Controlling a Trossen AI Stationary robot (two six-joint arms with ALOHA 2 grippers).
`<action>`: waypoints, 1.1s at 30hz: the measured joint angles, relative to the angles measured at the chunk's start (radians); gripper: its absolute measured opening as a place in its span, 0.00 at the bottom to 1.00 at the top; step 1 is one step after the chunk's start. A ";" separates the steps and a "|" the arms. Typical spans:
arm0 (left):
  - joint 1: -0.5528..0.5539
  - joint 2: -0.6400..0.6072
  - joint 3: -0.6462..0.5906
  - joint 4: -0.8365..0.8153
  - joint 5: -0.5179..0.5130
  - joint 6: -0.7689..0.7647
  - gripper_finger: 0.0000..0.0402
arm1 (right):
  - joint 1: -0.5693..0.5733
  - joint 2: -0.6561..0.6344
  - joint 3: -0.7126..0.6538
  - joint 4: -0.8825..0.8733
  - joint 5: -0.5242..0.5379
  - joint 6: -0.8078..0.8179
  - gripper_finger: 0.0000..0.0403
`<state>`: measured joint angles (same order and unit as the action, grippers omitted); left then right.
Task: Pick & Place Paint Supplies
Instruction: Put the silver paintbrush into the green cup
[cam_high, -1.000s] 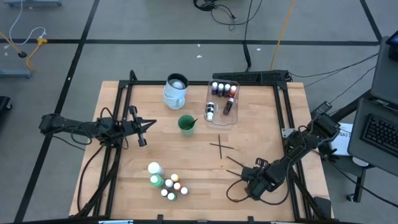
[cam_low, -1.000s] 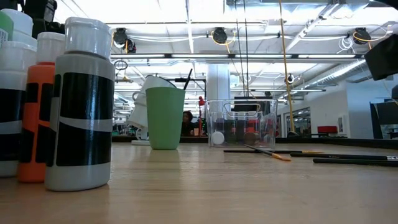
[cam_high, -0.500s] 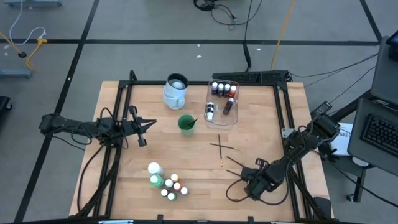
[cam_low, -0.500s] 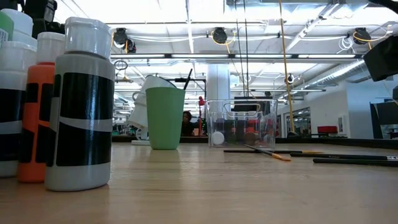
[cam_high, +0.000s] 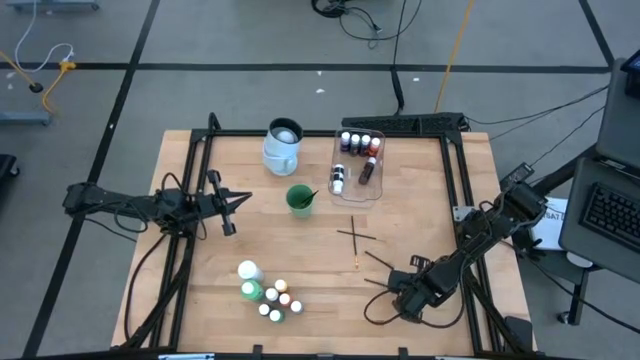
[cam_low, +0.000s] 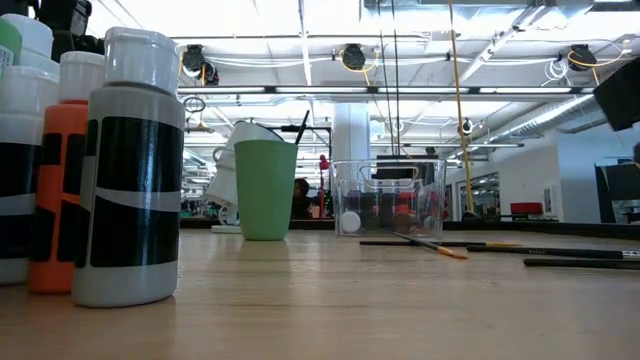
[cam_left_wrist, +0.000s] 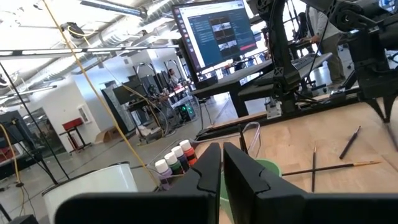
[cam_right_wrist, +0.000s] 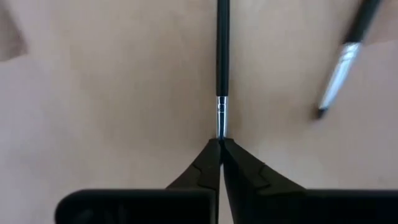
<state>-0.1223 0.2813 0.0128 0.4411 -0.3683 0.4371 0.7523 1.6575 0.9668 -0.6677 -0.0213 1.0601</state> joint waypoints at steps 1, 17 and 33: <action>0.000 0.000 0.000 0.000 0.000 0.002 0.06 | 0.001 -0.012 0.002 -0.001 0.005 0.001 0.00; 0.000 0.000 0.000 0.017 0.002 0.013 0.06 | -0.062 -0.204 0.022 0.265 0.456 -0.344 0.00; 0.000 0.000 0.001 0.095 0.297 -0.055 0.02 | -0.508 -0.154 -0.033 1.016 0.130 -1.015 0.00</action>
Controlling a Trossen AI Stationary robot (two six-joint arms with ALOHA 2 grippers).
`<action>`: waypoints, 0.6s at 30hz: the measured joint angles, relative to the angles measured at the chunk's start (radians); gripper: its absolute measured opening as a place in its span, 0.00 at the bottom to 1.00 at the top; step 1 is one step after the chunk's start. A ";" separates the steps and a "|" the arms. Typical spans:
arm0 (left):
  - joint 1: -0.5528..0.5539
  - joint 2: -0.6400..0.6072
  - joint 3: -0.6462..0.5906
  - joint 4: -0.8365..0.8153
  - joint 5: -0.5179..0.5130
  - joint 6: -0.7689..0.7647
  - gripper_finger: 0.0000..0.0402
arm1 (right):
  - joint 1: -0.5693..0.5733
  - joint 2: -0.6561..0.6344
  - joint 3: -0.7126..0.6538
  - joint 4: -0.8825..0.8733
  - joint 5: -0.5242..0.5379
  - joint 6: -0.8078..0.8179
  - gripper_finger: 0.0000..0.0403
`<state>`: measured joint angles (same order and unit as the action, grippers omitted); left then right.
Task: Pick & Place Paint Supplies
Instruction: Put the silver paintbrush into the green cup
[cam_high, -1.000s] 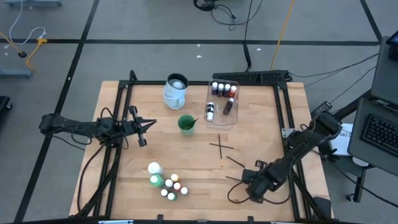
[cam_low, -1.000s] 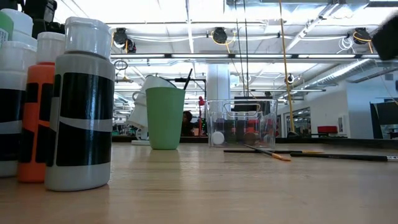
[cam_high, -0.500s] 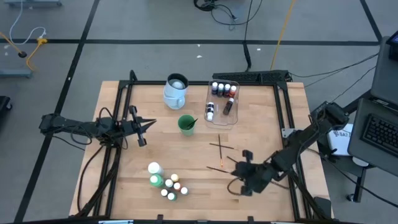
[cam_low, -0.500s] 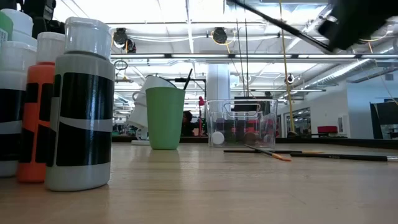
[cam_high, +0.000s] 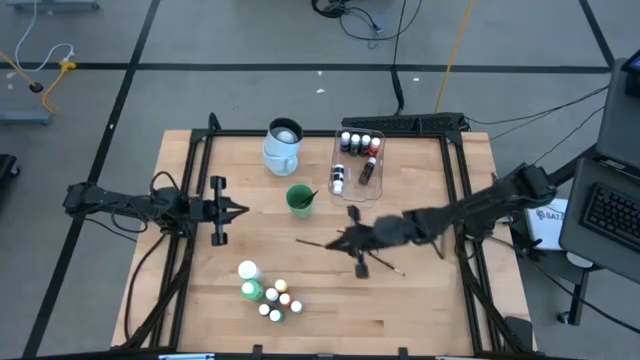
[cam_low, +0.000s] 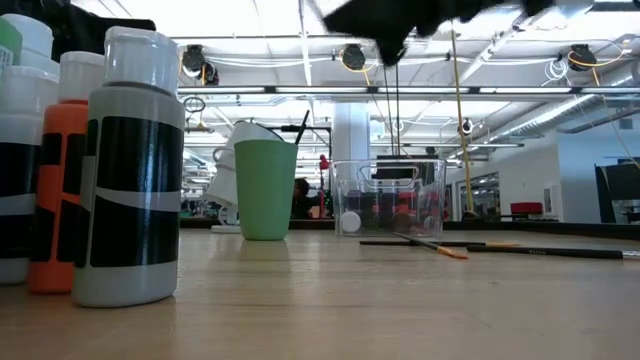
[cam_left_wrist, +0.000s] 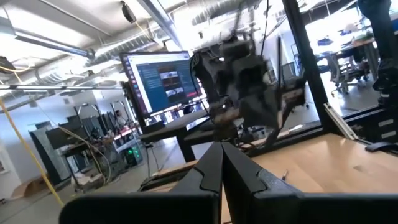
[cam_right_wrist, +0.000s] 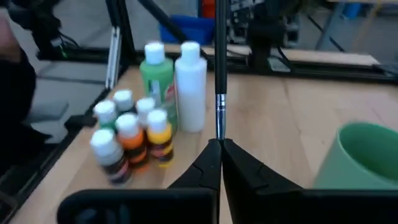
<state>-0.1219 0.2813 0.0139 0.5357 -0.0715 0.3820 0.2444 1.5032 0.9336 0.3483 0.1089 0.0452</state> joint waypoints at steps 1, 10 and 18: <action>0.000 0.000 0.000 0.000 0.000 0.000 0.02 | -0.028 0.011 -0.016 0.039 -0.041 -0.010 0.00; 0.000 0.000 0.000 0.029 0.037 -0.039 0.06 | -0.177 0.183 -0.029 0.336 -0.154 -0.078 0.00; 0.000 0.000 0.000 0.038 0.047 -0.094 0.27 | -0.197 0.315 0.093 0.430 -0.271 -0.087 0.00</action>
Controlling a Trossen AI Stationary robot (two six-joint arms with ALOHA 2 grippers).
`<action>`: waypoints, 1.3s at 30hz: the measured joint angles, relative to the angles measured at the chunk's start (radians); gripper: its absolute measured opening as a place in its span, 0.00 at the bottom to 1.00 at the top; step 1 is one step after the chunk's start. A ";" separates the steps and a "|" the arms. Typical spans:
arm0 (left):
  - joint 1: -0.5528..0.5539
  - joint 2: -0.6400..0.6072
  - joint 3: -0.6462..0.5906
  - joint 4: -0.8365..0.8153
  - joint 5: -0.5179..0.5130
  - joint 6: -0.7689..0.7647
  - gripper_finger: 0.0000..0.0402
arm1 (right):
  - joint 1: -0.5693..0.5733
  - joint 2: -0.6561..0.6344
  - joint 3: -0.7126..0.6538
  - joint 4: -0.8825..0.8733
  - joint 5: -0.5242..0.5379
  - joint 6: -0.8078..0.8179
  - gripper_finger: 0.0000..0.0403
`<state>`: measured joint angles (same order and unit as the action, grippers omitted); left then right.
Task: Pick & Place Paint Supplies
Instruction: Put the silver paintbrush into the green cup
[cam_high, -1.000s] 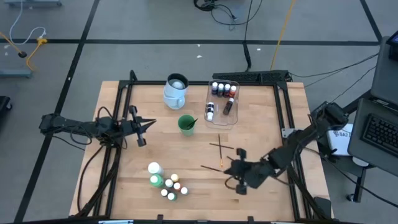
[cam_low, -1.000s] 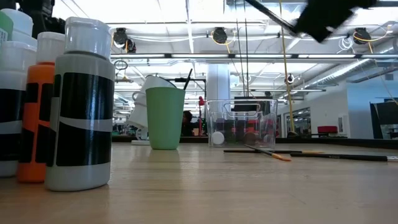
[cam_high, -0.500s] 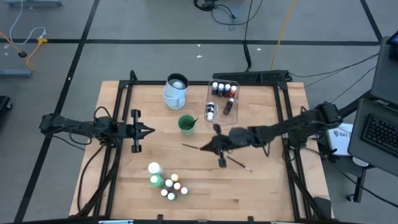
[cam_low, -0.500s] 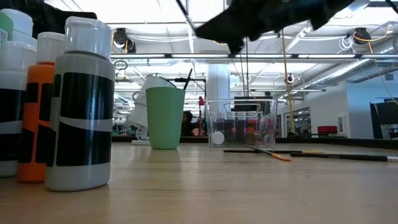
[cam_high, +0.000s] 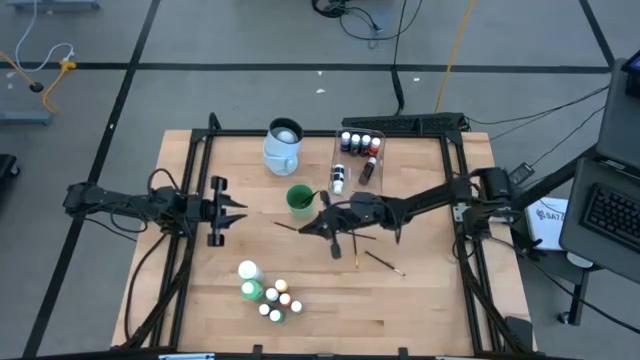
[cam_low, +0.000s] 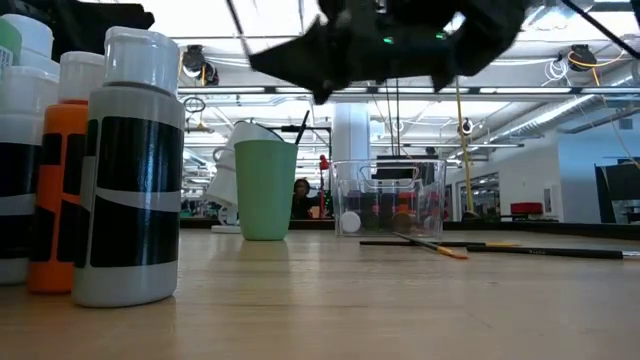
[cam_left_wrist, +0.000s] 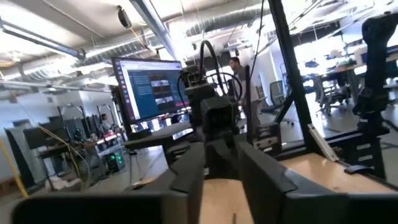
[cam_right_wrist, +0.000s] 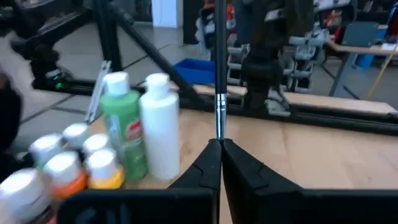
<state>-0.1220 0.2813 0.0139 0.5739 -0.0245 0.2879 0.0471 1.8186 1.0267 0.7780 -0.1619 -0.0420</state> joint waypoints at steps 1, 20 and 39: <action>0.000 0.000 0.000 0.000 0.004 -0.018 0.30 | 0.000 0.016 0.028 -0.014 0.000 0.000 0.00; 0.000 0.000 0.000 0.006 0.164 -0.060 0.64 | -0.016 0.128 0.276 -0.230 0.036 -0.056 0.00; 0.000 0.100 0.009 0.076 0.013 0.021 0.64 | 0.013 0.124 0.276 -0.290 0.080 -0.079 0.00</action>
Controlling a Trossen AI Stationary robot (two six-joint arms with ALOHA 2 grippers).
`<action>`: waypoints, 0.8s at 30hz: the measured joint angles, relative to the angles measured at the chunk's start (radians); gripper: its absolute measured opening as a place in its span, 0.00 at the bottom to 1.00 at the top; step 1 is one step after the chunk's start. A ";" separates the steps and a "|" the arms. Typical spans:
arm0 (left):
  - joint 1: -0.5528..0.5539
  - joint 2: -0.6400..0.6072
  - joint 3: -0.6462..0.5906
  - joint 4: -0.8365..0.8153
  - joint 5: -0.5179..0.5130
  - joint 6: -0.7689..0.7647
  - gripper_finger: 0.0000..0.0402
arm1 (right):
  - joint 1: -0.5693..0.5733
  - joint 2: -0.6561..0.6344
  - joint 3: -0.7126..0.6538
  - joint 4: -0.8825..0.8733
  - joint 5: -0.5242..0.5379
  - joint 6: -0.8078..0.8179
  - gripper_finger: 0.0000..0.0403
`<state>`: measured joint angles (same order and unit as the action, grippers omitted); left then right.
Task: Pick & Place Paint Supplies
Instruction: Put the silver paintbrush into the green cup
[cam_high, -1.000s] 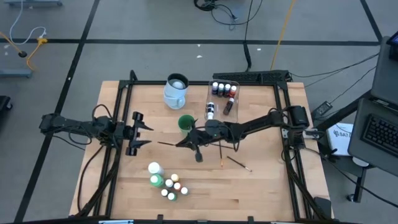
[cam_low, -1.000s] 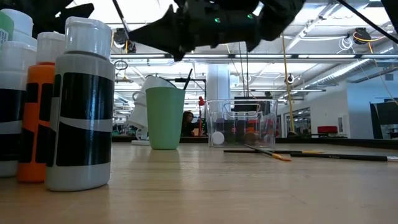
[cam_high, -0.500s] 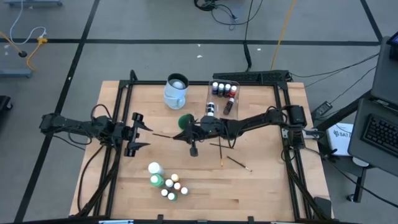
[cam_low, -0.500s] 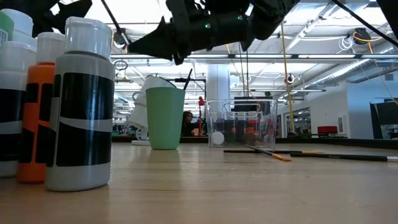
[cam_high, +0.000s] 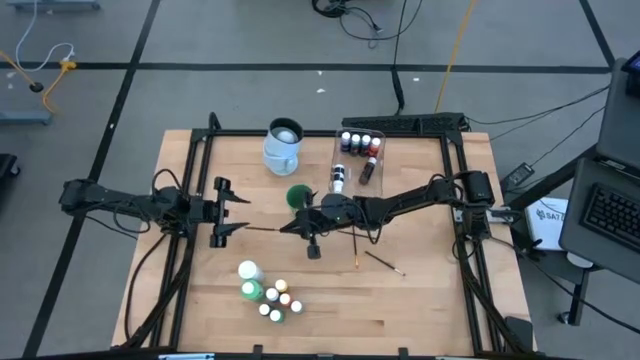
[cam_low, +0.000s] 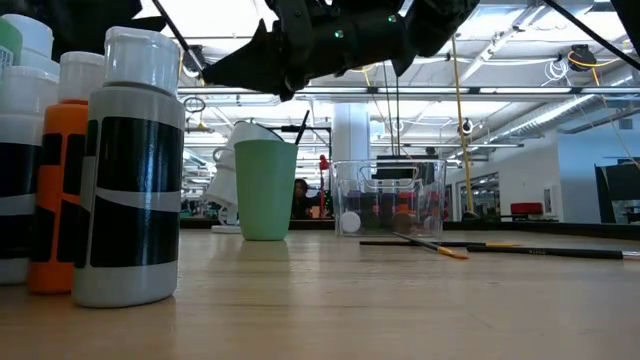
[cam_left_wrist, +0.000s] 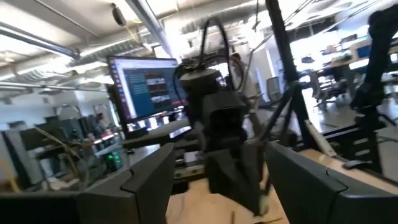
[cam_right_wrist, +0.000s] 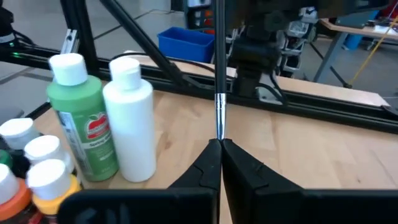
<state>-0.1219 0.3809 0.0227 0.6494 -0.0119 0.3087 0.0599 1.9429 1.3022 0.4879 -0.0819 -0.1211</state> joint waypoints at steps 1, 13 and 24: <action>0.000 0.000 0.000 0.008 -0.006 0.004 0.64 | 0.004 -0.001 0.000 -0.002 0.000 -0.001 0.00; 0.000 0.196 0.082 0.008 -0.030 -0.064 0.64 | 0.001 -0.002 0.000 0.007 0.003 -0.023 0.00; 0.000 0.385 0.101 0.182 0.064 -0.068 0.64 | 0.001 -0.002 0.000 -0.006 0.003 -0.034 0.00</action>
<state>-0.1219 0.7662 0.1234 0.8318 0.0521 0.2409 0.0608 1.9408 1.3022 0.4815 -0.0792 -0.1547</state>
